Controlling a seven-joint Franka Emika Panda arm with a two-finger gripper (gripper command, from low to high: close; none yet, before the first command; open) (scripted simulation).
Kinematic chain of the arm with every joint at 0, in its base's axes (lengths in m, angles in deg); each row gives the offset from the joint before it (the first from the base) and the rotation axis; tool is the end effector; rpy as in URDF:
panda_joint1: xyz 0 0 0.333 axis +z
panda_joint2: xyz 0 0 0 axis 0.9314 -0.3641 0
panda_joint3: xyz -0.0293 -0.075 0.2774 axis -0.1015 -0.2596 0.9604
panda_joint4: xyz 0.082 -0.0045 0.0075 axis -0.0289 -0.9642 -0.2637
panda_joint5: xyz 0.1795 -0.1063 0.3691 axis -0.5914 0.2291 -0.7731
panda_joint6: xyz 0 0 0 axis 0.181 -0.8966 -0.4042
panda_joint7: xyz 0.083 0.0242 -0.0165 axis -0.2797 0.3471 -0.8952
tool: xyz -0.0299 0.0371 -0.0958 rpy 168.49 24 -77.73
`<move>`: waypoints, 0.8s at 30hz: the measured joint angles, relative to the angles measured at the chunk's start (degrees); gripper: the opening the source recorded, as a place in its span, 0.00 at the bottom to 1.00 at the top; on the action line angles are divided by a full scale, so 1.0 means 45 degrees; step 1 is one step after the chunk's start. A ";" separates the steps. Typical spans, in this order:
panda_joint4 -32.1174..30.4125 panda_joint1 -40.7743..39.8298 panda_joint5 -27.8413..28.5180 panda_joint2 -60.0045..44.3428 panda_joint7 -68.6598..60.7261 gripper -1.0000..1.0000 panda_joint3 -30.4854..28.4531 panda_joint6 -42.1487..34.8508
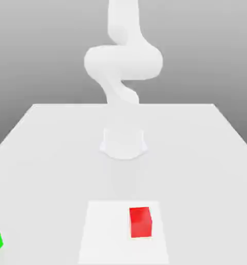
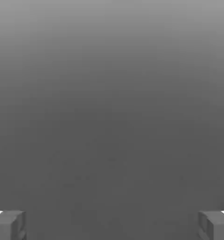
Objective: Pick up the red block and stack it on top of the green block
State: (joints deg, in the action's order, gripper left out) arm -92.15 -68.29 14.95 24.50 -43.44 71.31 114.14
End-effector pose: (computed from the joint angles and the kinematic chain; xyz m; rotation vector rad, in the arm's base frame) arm 0.4310 0.0048 0.6393 -2.5021 1.0418 -0.9329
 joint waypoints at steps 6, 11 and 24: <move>-0.1367 0.0169 -0.0051 -0.2867 -0.0050 0.50 0.0164 0.1558; -0.2470 0.0286 -0.0067 -0.5175 -0.0073 0.50 0.0327 0.2811; -0.4433 0.0666 0.0295 -1.1177 0.0169 0.50 0.0429 0.6517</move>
State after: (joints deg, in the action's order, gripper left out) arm -112.10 -65.29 16.28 -25.79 -42.68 73.24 143.47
